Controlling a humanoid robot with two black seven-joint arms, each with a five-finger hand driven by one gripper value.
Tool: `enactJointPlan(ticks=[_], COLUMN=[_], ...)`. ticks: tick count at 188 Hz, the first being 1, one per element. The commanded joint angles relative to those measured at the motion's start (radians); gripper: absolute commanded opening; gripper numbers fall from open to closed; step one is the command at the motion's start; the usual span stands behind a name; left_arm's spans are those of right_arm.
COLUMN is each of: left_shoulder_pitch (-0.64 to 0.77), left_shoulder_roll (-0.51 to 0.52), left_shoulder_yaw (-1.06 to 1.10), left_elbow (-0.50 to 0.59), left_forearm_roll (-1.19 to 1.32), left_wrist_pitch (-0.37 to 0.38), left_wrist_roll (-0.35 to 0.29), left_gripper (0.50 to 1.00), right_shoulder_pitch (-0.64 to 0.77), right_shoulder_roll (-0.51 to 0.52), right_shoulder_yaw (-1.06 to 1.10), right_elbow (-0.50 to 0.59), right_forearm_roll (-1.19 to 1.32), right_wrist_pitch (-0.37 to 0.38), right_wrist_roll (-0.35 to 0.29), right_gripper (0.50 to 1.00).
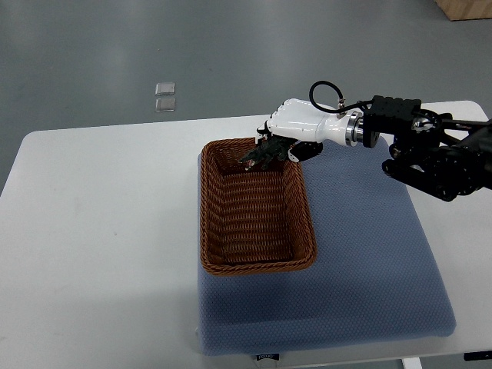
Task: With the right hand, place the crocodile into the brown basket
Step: 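Lift the crocodile and carry it over the wicker basket, then lower the crocodile into the basket and open the right hand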
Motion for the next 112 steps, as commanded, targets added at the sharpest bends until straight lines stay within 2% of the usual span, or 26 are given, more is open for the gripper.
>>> enactJointPlan(ticks=[1,46,47,48,49,50,51,52,53,54,55,58,59,62,63,65,66,67,70,74,82,97,112], left_shoulder_pitch=[-0.001,0.0,0.0,0.0,-0.001,-0.001,-0.001,-0.001,-0.001,-0.001,0.0,-0.001,-0.001,0.0,-0.001,-0.001,-0.001,-0.001,-0.001,-0.001,0.0,0.0,0.0], left_shoulder_roll=[0.0,0.0,0.0,0.0,0.0,0.0,0.0,0.0,0.0,0.0,0.0,0.0,0.0,0.0,0.0,0.0,0.0,0.0,0.0,0.0,0.0,0.0,0.0], left_shoulder_yaw=[0.0,0.0,0.0,0.0,0.0,0.0,0.0,0.0,0.0,0.0,0.0,0.0,0.0,0.0,0.0,0.0,0.0,0.0,0.0,0.0,0.0,0.0,0.0], left_elbow=[0.0,0.0,0.0,0.0,0.0,0.0,0.0,0.0,0.0,0.0,0.0,0.0,0.0,0.0,0.0,0.0,0.0,0.0,0.0,0.0,0.0,0.0,0.0], left_forearm_roll=[0.0,0.0,0.0,0.0,0.0,0.0,0.0,0.0,0.0,0.0,0.0,0.0,0.0,0.0,0.0,0.0,0.0,0.0,0.0,0.0,0.0,0.0,0.0], left_wrist_pitch=[0.0,0.0,0.0,0.0,0.0,0.0,0.0,0.0,0.0,0.0,0.0,0.0,0.0,0.0,0.0,0.0,0.0,0.0,0.0,0.0,0.0,0.0,0.0], left_wrist_roll=[0.0,0.0,0.0,0.0,0.0,0.0,0.0,0.0,0.0,0.0,0.0,0.0,0.0,0.0,0.0,0.0,0.0,0.0,0.0,0.0,0.0,0.0,0.0], left_gripper=[1.0,1.0,1.0,1.0,1.0,1.0,1.0,1.0,1.0,1.0,1.0,1.0,1.0,1.0,1.0,1.0,1.0,1.0,1.0,1.0,1.0,1.0,1.0], right_shoulder_pitch=[-0.022,-0.076,-0.079,-0.079,-0.082,-0.082,-0.085,-0.085,-0.088,-0.088,-0.091,-0.094,-0.097,-0.102,-0.105,-0.105,-0.108,-0.108,-0.115,-0.123,-0.138,-0.152,-0.154], right_shoulder_roll=[0.024,0.042,0.044,0.044,0.045,0.045,0.045,0.045,0.047,0.047,0.049,0.049,0.049,0.049,0.049,0.049,0.049,0.049,0.05,0.053,0.058,0.061,0.055], right_shoulder_yaw=[0.002,0.002,0.002,0.002,0.002,0.002,0.002,0.002,0.002,0.002,0.002,0.002,0.002,0.002,0.002,0.002,0.002,0.002,0.002,0.002,0.0,-0.001,-0.001], right_elbow=[0.0,0.0,0.0,0.0,0.0,0.0,0.0,0.0,0.0,0.0,0.0,0.0,0.0,0.0,0.0,0.0,0.0,0.0,0.0,0.0,0.0,0.001,0.001], right_forearm_roll=[0.0,0.002,0.002,0.002,0.002,0.002,0.002,0.002,0.002,0.002,0.002,0.002,0.002,0.002,0.002,0.002,0.002,0.002,0.002,0.003,0.009,0.015,0.017], right_wrist_pitch=[-0.025,-0.117,-0.123,-0.123,-0.131,-0.131,-0.139,-0.139,-0.146,-0.146,-0.156,-0.163,-0.172,-0.183,-0.192,-0.192,-0.203,-0.203,-0.225,-0.248,-0.292,-0.344,-0.363], right_wrist_roll=[-0.001,0.003,0.005,0.005,0.005,0.005,0.006,0.006,0.006,0.006,0.008,0.008,0.008,0.008,0.008,0.008,0.008,0.008,0.009,0.011,0.011,0.013,0.016], right_gripper=[0.5,0.5,0.521,0.521,0.559,0.56,0.6,0.601,0.635,0.635,0.668,0.695,0.725,0.754,0.782,0.782,0.811,0.811,0.858,0.897,0.923,0.93,0.93])
